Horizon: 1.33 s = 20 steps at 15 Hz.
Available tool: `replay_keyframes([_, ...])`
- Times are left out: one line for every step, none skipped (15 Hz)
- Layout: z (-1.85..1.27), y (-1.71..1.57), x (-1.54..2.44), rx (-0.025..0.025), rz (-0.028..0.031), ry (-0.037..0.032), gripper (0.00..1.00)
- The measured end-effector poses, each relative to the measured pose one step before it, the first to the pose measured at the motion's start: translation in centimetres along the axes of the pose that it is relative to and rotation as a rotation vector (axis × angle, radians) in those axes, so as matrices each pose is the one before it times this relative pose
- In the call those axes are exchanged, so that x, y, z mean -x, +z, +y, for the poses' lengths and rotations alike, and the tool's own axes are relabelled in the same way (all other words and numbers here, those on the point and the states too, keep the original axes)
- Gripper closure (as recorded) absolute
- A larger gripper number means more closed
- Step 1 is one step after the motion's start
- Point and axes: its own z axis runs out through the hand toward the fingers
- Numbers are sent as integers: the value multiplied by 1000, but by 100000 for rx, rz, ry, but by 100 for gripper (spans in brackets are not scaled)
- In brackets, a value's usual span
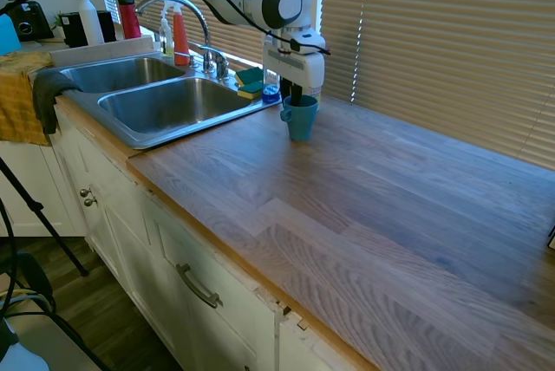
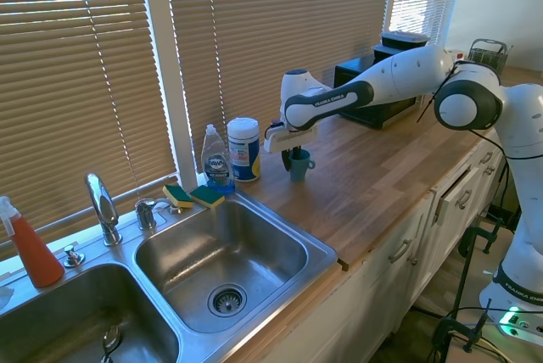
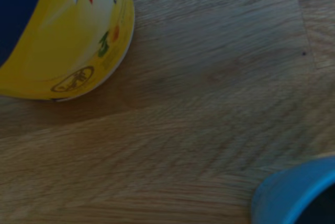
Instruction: Put the mug in the sink
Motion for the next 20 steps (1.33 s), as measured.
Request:
replay_keyframes([-30, -20, 33, -199, -133, -100, 100])
replay_keyframes([-47, -117, -39, -269, 116, -234, 100])
replay_keyframes([-47, -266, -74, -427, 111, -17, 100])
replay_keyframes([-20, -181, 14, -591, -596, 70, 100])
replay_keyframes([-40, -94, 46, -639, -734, -464, 100])
replay_keyframes([-48, -184, 48, -845, -651, -675, 100])
replay_keyframes([-52, -437, 54, -1366, -726, -725, 100])
replay_keyframes([-10, -711, 182, -2047, -509, -1221, 100])
replay_keyframes([66, -905, 586, -2076, -148, -1720, 100])
replay_keyframes([-35, -1141, 1098, -1773, 74, -1733, 100])
replay_keyframes([-170, -1305, 1715, -1338, -142, -2184, 100])
replay_keyframes([-409, -1139, 2159, -1240, -294, -2922, 100])
replay_keyframes([-616, -955, 2348, -1046, -257, -3016, 100])
replay_keyframes([-871, -835, 2468, -794, 79, -3216, 100])
replay_keyframes([-1064, -648, 2274, -686, 461, -2632, 100])
replay_keyframes([-913, -331, 1942, -201, 530, -1942, 100])
replay_keyframes([-894, -8, 1953, 159, 298, -2306, 100])
replay_keyframes([-747, 164, 1670, 182, -211, -2380, 100])
replay_keyframes([-691, 199, 1373, 114, -216, -1942, 100])
replay_keyframes([-681, 200, 1136, 281, 461, -1390, 100])
